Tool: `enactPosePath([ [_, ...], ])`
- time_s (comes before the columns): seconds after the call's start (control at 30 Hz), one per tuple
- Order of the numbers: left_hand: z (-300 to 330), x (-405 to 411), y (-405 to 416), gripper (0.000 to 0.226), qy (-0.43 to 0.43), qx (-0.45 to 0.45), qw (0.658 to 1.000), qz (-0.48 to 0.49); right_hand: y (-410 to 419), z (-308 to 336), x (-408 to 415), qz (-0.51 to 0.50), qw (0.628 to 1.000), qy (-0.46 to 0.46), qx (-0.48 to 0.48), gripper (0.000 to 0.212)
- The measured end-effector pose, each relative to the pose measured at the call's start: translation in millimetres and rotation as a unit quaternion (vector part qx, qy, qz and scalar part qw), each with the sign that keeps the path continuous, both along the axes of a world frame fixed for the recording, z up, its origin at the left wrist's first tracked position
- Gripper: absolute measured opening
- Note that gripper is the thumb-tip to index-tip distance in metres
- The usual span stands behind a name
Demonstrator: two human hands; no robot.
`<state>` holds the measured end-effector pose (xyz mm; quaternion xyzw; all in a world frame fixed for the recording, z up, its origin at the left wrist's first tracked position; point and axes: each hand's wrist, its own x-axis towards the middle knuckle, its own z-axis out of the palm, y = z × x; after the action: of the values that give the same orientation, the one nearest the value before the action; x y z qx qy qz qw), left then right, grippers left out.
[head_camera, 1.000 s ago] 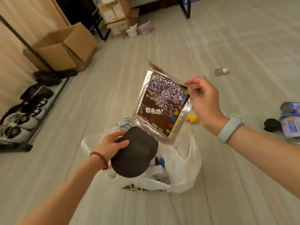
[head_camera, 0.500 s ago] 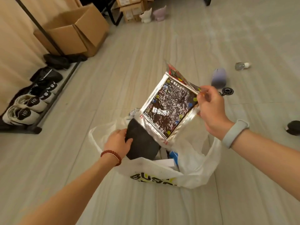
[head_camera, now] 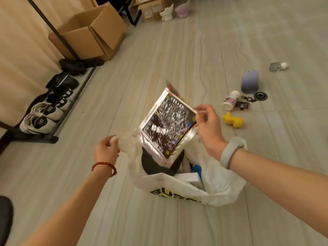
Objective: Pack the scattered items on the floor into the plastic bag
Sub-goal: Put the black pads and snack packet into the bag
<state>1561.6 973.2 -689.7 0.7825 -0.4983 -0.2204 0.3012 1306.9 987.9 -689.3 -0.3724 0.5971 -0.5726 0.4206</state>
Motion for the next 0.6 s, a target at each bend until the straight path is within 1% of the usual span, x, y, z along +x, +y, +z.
enactPosePath([
  [0.07, 16, -2, -2, 0.027, -0.025, -0.087, 0.996, -0.008, 12, -14, 19, 0.057, 0.996, 0.059, 0.019, 0.016],
  [0.13, 27, -9, -2, 0.025, -0.020, -0.146, 0.989, -0.021, 29, -30, 35, 0.158, 0.980, 0.116, 0.028, 0.020],
  [0.17, 30, -12, -2, 0.024, -0.011, -0.164, 0.986, -0.026, 39, -36, 42, 0.226, 0.963, 0.145, 0.027, 0.025],
  [0.2, 31, -16, 0, 0.021, 0.000, -0.176, 0.984, -0.032, 48, -40, 48, 0.292, 0.937, 0.189, 0.020, 0.031],
  [0.27, 29, -20, 3, 0.017, 0.014, -0.179, 0.983, -0.048, 58, -43, 52, 0.384, 0.859, 0.338, -0.001, 0.042],
  [0.3, 27, -21, 5, 0.015, 0.020, -0.178, 0.982, -0.055, 58, -41, 49, 0.399, 0.823, 0.405, -0.006, 0.046],
  [0.33, 26, -21, 6, 0.014, 0.028, -0.178, 0.982, -0.060, 55, -39, 42, 0.400, 0.797, 0.452, 0.002, 0.049],
  [0.37, 27, -23, 6, 0.013, 0.036, -0.179, 0.981, -0.065, 51, -36, 33, 0.398, 0.781, 0.481, 0.020, 0.050],
  [0.5, 31, -31, 7, 0.015, 0.033, -0.178, 0.978, -0.102, 46, -32, -16, 0.396, 0.738, 0.546, 0.038, 0.057],
  [0.57, 33, -34, 8, 0.013, 0.022, -0.179, 0.976, -0.119, 48, -33, -44, 0.350, 0.716, 0.598, 0.090, 0.060],
  [0.6, 33, -35, 9, 0.012, 0.020, -0.178, 0.976, -0.124, 47, -35, -59, 0.320, 0.703, 0.621, 0.134, 0.063],
])
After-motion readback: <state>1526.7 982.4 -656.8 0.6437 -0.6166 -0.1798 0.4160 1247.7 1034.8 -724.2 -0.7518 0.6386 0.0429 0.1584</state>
